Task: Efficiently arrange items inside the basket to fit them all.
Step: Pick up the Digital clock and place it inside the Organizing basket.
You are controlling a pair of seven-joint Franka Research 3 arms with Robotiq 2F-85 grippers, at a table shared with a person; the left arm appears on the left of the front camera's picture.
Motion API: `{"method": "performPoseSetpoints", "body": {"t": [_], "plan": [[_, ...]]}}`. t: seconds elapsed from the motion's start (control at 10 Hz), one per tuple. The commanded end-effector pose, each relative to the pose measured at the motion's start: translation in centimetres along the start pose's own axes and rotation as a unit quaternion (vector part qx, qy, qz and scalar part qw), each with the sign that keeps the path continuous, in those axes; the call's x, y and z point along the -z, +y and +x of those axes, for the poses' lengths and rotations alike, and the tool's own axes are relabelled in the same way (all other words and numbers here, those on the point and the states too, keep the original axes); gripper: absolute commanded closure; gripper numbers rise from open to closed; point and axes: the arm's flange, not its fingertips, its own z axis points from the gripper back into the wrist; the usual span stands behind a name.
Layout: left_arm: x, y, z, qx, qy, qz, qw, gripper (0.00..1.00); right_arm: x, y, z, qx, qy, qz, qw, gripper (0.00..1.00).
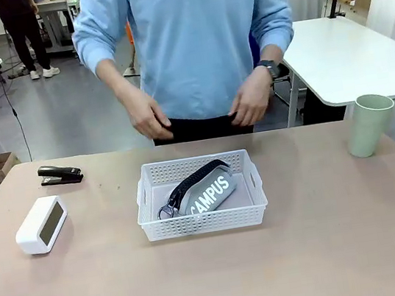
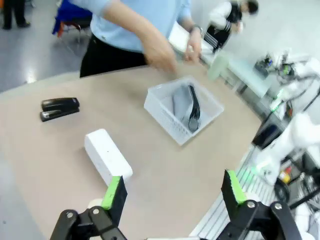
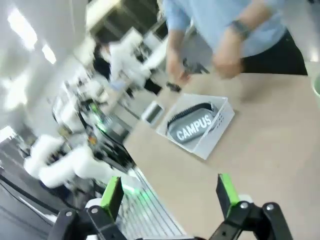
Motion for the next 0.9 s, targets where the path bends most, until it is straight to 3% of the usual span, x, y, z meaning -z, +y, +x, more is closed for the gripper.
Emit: {"method": "performPoseSetpoints", "body": {"t": [0.0,0.3,0.4,0.5,0.8], "plan": [[1.4,0.9,-1.8,-0.027,-0.088,-0.048,0.995,0.00,-2.2,-4.9,-0.3,0.062,-0.051,0.033,0.996,0.00],[4.2,-1.2,-1.9,-0.064,-0.115,-0.037,0.991,0.00,-3.0,-8.2,-1.6,0.114,-0.079,0.022,0.990,0.00],[5.0,-1.5,-1.9,-0.079,-0.097,-0.010,0.992,0.00,-3.6,-6.1,-2.4,0.097,-0.065,0.027,0.993,0.00],[0.3,2.1,-0.5,-0.061,-0.115,-0.046,0.990,0.00,-3.6,-6.1,-2.4,0.097,-0.065,0.027,0.993,0.00],[0.3,2.1,-0.5,-0.061,-0.115,-0.046,0.990,0.00,-3.6,-6.1,-2.4,0.097,-0.065,0.027,0.993,0.00]]}}
